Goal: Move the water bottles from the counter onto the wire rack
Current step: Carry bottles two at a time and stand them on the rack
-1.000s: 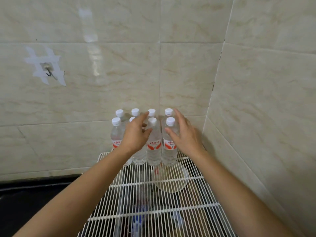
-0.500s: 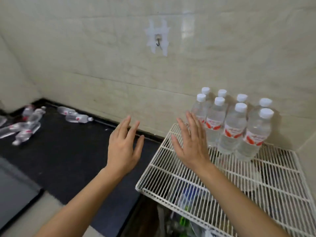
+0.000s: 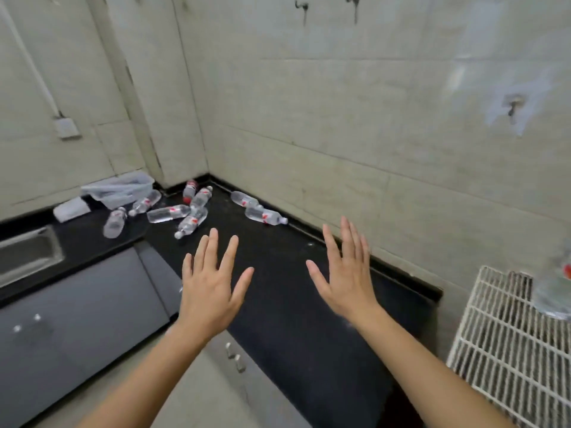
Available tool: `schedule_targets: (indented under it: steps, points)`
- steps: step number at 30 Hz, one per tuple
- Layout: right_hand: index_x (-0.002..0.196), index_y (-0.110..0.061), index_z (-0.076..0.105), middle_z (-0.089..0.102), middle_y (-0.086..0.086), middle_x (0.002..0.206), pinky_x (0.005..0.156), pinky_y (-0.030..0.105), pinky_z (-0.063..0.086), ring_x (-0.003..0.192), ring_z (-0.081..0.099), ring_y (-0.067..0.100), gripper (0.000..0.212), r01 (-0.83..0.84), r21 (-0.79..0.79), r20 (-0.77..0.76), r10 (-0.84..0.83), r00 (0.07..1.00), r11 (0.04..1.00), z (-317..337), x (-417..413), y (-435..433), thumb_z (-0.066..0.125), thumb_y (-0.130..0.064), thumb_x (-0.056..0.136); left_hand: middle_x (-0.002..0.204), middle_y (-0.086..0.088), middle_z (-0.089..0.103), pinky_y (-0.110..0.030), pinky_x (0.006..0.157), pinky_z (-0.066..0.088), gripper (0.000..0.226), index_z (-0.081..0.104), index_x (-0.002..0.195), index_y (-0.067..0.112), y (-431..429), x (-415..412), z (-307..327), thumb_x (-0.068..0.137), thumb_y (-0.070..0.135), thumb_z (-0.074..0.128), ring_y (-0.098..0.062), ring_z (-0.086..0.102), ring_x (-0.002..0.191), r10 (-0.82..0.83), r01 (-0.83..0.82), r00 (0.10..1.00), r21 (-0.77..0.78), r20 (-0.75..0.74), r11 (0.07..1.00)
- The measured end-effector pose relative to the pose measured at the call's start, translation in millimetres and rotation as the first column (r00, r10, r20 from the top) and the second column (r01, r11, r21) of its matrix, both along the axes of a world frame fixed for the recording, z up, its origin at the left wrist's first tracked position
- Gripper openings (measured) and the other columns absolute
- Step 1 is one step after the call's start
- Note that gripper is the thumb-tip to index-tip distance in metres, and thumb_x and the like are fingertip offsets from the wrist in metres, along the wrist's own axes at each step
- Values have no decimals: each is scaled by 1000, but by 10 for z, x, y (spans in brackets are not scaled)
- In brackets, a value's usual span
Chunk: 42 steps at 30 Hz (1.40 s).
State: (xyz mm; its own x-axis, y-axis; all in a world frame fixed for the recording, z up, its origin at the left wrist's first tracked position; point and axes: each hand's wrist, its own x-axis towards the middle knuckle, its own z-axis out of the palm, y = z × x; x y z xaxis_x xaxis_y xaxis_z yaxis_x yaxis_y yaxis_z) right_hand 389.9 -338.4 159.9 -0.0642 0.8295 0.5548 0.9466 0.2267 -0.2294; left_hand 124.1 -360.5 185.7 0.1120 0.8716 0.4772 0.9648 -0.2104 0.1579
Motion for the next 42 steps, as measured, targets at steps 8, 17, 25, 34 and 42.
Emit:
schedule_targets:
  steps: [8, 17, 25, 34, 42]
  points:
    - [161, -17, 18, 1, 20, 169, 126, 53, 11, 157, 3, 33, 75, -243, -86, 52, 248, 967, 966, -48, -2134, 883, 41, -54, 100, 163, -20, 25, -61, 115, 29, 75, 38, 154, 16, 354, -2081, 60, 96, 62, 25, -38, 25, 150, 229, -231, 972, -50, -48, 972]
    - [162, -18, 12, -9, 19, 168, 126, 52, 8, 157, 0, 34, 83, -338, -158, 82, 353, 932, 928, -380, -2988, 1965, 56, -44, 97, 162, -20, 26, -62, 115, 31, 76, 36, 154, 17, 1276, -2930, -297, 91, 59, 35, -38, 28, 149, 290, -328, 937, -202, -196, 923]
    - [162, -16, 15, -5, 21, 168, 125, 53, 11, 156, 5, 37, 81, -275, -286, 137, 323, 936, 918, -695, -3245, 3621, 56, -42, 97, 168, -10, 15, -51, 122, 16, 76, 17, 160, 22, 2926, -3308, -492, 97, 64, 16, -27, 14, 155, 266, -320, 945, -353, -192, 879]
    - [163, -20, 2, -19, 16, 167, 127, 48, 6, 157, -7, 32, 83, -169, -566, 207, 339, 918, 806, -1167, -3478, 5023, 53, -35, 100, 168, -10, 13, -50, 122, 19, 69, 18, 159, 22, 4576, -3724, -1161, 101, 56, 35, -27, 16, 154, 52, -218, 960, -621, -275, 752]
    - [162, -26, -1, -14, 11, 169, 126, 47, 3, 157, -8, 30, 81, -68, -726, 228, 334, 915, 684, -1695, -4050, 5968, 49, -14, 100, 166, -10, 16, -51, 120, 21, 71, 17, 159, 19, 6360, -4354, -1850, 101, 53, 39, -28, 19, 152, -148, -111, 948, -729, -281, 676]
